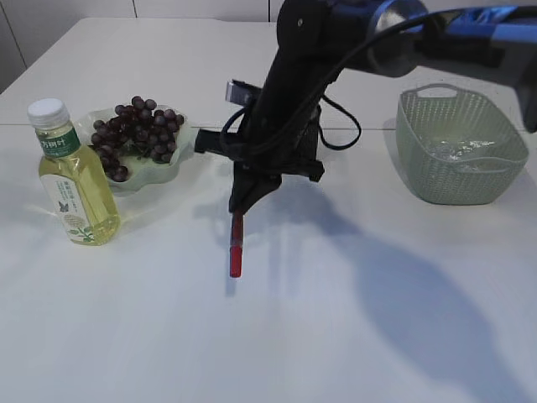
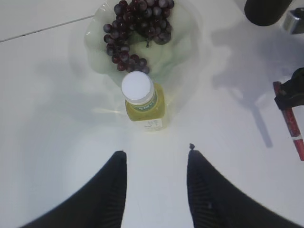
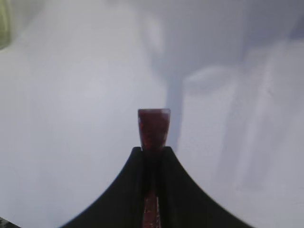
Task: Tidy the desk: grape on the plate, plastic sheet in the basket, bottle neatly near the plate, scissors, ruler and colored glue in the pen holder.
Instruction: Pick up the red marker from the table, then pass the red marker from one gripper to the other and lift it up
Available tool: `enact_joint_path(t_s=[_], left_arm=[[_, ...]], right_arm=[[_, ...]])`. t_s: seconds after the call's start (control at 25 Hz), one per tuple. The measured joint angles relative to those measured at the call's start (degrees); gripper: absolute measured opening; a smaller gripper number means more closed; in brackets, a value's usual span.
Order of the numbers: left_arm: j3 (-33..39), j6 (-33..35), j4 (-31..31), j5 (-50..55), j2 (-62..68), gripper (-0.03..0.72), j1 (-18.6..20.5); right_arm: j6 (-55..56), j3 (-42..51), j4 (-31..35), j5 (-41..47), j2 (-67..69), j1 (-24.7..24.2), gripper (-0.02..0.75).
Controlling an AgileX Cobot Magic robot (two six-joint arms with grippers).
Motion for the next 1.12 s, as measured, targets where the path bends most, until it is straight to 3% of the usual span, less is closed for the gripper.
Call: enact_joint_path(t_s=[0.28, 0.88, 1.12], left_arm=[[0.0, 0.0, 0.0, 0.0, 0.0, 0.307, 0.0], [0.2, 0.0, -5.9, 0.0, 0.0, 0.307, 0.0], [3.1, 0.0, -6.8, -0.1, 0.1, 0.307, 0.0]], right_arm=[[-7.3, 0.0, -0.4, 0.2, -7.0, 0.0, 0.037], [-9.4, 0.0, -0.3, 0.7, -11.2, 0.0, 0.037], [-8.1, 0.0, 4.0, 0.8, -11.2, -0.9, 0.037]])
